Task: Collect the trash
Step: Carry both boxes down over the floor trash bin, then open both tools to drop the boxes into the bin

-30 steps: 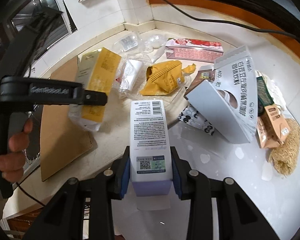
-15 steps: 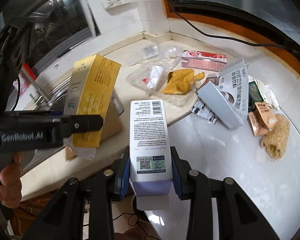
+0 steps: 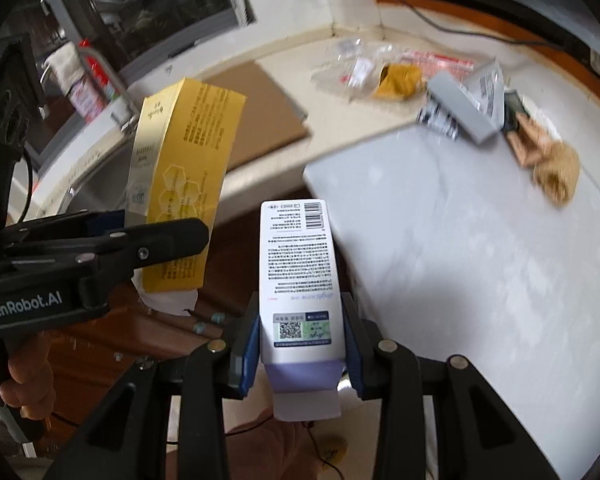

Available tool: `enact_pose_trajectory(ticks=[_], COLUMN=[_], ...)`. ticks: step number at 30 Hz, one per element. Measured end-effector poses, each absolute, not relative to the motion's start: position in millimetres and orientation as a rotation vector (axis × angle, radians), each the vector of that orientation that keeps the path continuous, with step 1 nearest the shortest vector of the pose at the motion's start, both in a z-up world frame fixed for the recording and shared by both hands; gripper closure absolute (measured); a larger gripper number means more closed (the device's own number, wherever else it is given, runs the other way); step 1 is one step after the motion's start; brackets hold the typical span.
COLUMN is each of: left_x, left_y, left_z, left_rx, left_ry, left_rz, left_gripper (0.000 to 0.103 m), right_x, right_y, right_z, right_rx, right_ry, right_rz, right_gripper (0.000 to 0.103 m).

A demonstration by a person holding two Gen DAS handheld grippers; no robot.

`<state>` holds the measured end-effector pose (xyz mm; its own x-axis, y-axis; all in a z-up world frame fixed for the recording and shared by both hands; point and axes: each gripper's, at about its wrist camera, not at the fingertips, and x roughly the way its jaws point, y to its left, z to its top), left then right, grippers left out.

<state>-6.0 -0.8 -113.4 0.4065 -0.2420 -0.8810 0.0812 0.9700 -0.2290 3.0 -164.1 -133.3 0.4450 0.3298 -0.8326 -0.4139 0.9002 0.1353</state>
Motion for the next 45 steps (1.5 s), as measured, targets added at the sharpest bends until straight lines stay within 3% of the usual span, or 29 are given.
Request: enact_pose_trajectory(ticks=[10,27,29,30,34,36,45], left_x=[-48.4,13.9,21.7,24.5,37.4,32.3,26.7], left_y=[22.6,54.2,57.2,60.3,63.6,68.5,60.0], left_z=[-218.1,-491.7,-514.2,-524.9,-543.4,-543.4,-492.8], left_rx=[-0.11,-0.02,-0.025,-0.034,-0.054,-0.044,0.007], left_ry=[1.315,1.538,1.565,1.573,1.587,1.579,1.514], left_rz=[-0.131,-0.05,-0.046,-0.042,-0.022,-0.017,-0.052], left_gripper=[0.05,0.048,0.034,0.032,0.027,0.021,0.021], right_x=[-21.2,77.9,90.9,91.2,104.9,104.1,86.4], right_y=[-143.6,-126.6,-127.1,-129.7,-139.4,-142.4,-138.1], right_z=[-216.0,-478.6,-503.1,-513.1,-538.4,-541.2,-503.0], right_rx=[-0.132,-0.098,-0.121,-0.123,-0.072,-0.026,-0.017], right_ry=[1.126,1.388,1.383,1.384,1.386,1.383,1.371], right_rz=[0.426,0.26,0.227,0.22,0.191,0.186,0.204], right_gripper=[0.067,0.066,0.066,0.066,0.05,0.049,0.049])
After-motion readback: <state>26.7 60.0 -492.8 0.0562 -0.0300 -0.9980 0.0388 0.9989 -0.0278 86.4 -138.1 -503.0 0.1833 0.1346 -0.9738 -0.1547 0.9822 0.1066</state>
